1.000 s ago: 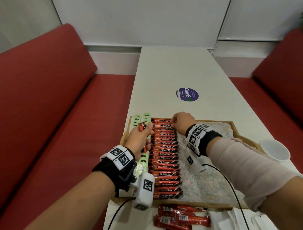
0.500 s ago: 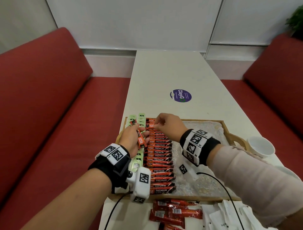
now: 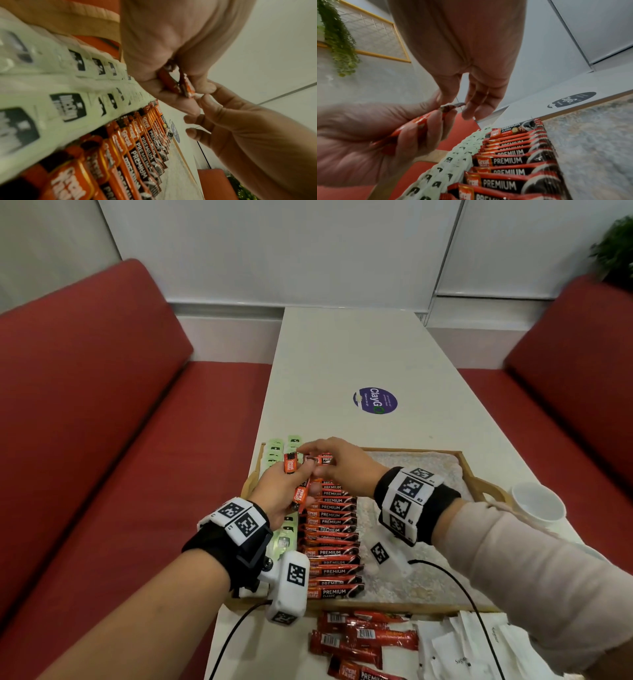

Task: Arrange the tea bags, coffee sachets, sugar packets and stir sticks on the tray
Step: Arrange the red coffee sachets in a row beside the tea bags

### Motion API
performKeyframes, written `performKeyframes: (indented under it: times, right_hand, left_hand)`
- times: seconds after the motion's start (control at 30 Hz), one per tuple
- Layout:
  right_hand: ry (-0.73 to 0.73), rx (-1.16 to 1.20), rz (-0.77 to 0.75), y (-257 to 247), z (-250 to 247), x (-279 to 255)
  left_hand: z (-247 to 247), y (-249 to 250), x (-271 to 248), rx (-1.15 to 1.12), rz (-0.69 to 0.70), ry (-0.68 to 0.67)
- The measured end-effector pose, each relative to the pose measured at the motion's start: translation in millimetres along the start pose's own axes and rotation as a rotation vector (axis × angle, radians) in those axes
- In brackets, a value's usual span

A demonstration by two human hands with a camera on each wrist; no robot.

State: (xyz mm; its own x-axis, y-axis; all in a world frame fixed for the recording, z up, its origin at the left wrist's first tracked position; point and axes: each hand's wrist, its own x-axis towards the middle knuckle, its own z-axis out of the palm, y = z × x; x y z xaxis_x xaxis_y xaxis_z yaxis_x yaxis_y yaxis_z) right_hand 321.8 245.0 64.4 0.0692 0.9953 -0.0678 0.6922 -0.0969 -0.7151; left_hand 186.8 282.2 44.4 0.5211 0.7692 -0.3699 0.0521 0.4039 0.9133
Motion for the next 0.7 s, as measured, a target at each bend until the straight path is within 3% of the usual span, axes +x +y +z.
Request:
performKeyframes:
  times: [0.27, 0.4, 0.5, 0.7]
  right_hand:
    - [0.030, 0.145, 0.048, 4.2, -2.8, -2.0]
    - [0.163, 0.255, 0.114, 5.4, -13.2, -0.7]
    - [0.170, 0.316, 0.156, 9.0, -19.7, 0.5]
    - [0.094, 0.153, 0.228, 20.3, -28.2, 3.7]
  left_hand:
    - [-3.2, 3.8, -2.0, 0.067, -0.003, -0.033]
    - [-9.1, 4.5, 0.9, 0.076, 0.007, 0.017]
    - [-13.1, 4.9, 4.9, 0.067, 0.050, 0.074]
    - [-16.0, 6.6, 11.2, 0.109, 0.107, 0.109]
